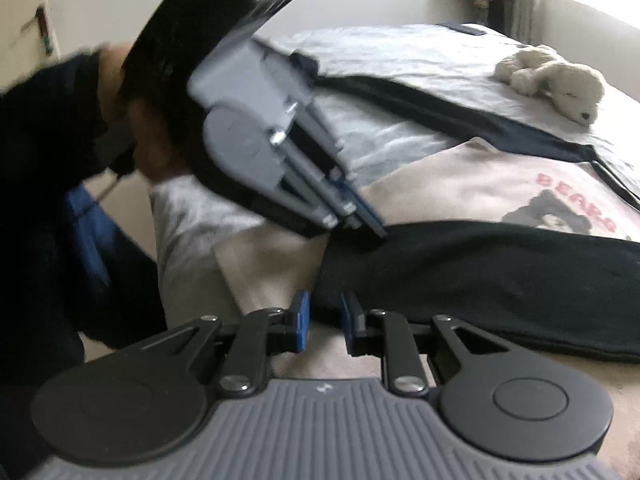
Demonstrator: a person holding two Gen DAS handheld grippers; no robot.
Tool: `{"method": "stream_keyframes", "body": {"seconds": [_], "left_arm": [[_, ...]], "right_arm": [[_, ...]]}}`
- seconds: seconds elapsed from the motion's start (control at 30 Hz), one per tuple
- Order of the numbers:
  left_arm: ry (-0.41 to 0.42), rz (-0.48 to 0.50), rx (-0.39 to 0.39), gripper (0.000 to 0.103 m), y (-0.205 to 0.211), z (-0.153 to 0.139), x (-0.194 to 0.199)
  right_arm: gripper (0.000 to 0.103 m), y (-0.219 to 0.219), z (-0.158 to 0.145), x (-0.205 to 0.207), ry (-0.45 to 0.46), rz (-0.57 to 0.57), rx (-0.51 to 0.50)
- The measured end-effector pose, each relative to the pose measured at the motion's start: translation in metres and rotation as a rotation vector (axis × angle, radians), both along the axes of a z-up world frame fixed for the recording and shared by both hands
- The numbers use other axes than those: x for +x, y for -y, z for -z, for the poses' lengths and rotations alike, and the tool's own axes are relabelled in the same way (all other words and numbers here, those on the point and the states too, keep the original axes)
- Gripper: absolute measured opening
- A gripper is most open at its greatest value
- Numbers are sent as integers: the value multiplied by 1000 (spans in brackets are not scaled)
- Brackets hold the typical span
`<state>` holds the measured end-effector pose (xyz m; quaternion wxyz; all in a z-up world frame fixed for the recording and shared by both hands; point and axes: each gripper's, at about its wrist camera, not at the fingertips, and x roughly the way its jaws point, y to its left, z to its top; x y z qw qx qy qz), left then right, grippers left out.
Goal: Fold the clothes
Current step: 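Fold the cream side panel inward beneath the sleeve with the right gripper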
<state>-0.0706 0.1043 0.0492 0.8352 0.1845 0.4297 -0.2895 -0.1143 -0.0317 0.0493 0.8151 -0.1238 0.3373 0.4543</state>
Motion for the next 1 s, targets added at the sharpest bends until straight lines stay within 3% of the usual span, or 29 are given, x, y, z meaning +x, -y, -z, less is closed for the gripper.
{"method": "stream_keyframes", "body": {"seconds": [0.27,0.43,0.53,0.67,0.8,1.0], "left_arm": [[37,71,-49,9,11,-13,-11],[26,124,-11,10,26,-3,-16],[13,130,1,11,27,1,-16],[9,126,6,15,25,2,-16],[6,126,6,15,23,2,-16],[8,134,13,15,24,3,-16]], "right_arm": [[24,24,17,28,-87,188,26],[27,20,11,20,-32,145,-22],[27,36,2,30,-7,205,-8],[27,58,12,56,14,313,-86],[25,95,15,80,12,384,-89],[28,166,12,127,23,581,-112]]}}
